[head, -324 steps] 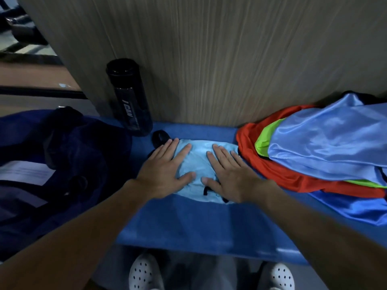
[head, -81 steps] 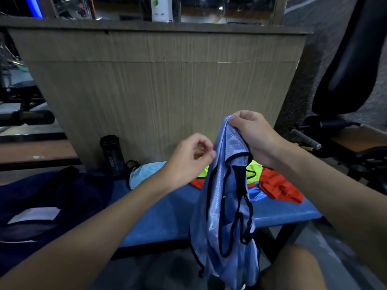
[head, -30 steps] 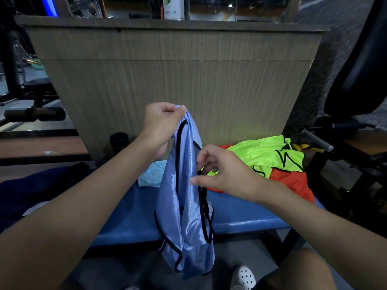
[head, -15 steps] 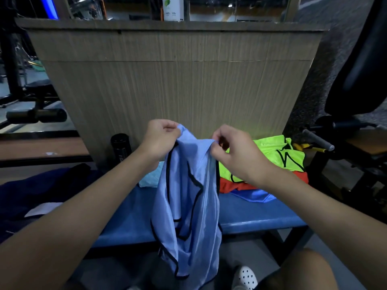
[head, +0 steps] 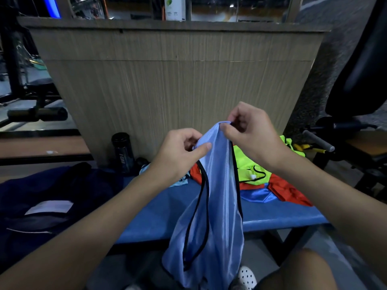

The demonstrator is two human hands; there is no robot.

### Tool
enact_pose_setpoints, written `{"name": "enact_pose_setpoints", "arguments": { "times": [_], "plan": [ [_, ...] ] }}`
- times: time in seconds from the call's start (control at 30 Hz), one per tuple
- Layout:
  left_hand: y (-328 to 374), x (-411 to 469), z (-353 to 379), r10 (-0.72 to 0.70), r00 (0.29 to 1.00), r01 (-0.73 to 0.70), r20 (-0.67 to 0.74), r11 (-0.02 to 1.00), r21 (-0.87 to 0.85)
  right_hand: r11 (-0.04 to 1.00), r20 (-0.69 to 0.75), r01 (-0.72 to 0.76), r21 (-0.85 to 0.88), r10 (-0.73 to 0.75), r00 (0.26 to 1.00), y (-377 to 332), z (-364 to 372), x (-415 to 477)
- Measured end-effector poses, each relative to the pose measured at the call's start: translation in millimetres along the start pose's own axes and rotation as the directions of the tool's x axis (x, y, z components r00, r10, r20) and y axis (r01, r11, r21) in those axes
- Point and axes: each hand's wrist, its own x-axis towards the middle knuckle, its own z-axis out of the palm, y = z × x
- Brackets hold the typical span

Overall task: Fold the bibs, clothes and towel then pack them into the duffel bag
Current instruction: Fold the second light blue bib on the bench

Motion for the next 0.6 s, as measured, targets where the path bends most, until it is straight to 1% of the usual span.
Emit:
{"name": "enact_pose_setpoints", "arguments": {
  "times": [0.1, 0.23, 0.37, 0.43, 0.6],
  "plan": [
    [-2.5, 1.7, -3.5, -0.005, 1.000, 0.005, -0.017, 1.000, 0.012, 1.000, 0.003, 0.005, -0.007, -0.005, 1.000, 2.7, -6.6, -0.9],
    [2.4, 6.5, -8.8, -0.009, 1.000, 0.008, -0.029, 1.000, -0.027, 0.999, -0.008, 0.020, -0.039, -0.020, 1.000, 9.4, -14.4, 0.7],
    [6.1, 13.0, -9.1, 0.013, 0.999, -0.014, -0.034, 1.000, -0.023, 0.968, 0.055, 0.087, -0.236, -0.076, 0.996, 11.9, -19.7, -0.2],
    [7.8, 15.3, -9.3, 0.021, 0.999, -0.022, -0.029, 0.999, -0.030, 0.956, 0.067, 0.093, -0.277, -0.078, 0.995, 11.0, -21.8, -1.1],
    [0.8, 14.0, -8.7, -0.018, 0.998, 0.021, 0.057, 0.998, -0.056, 0.955, 0.067, 0.096, -0.282, -0.080, 0.995, 8.5, -25.3, -1.0]
  ]
}}
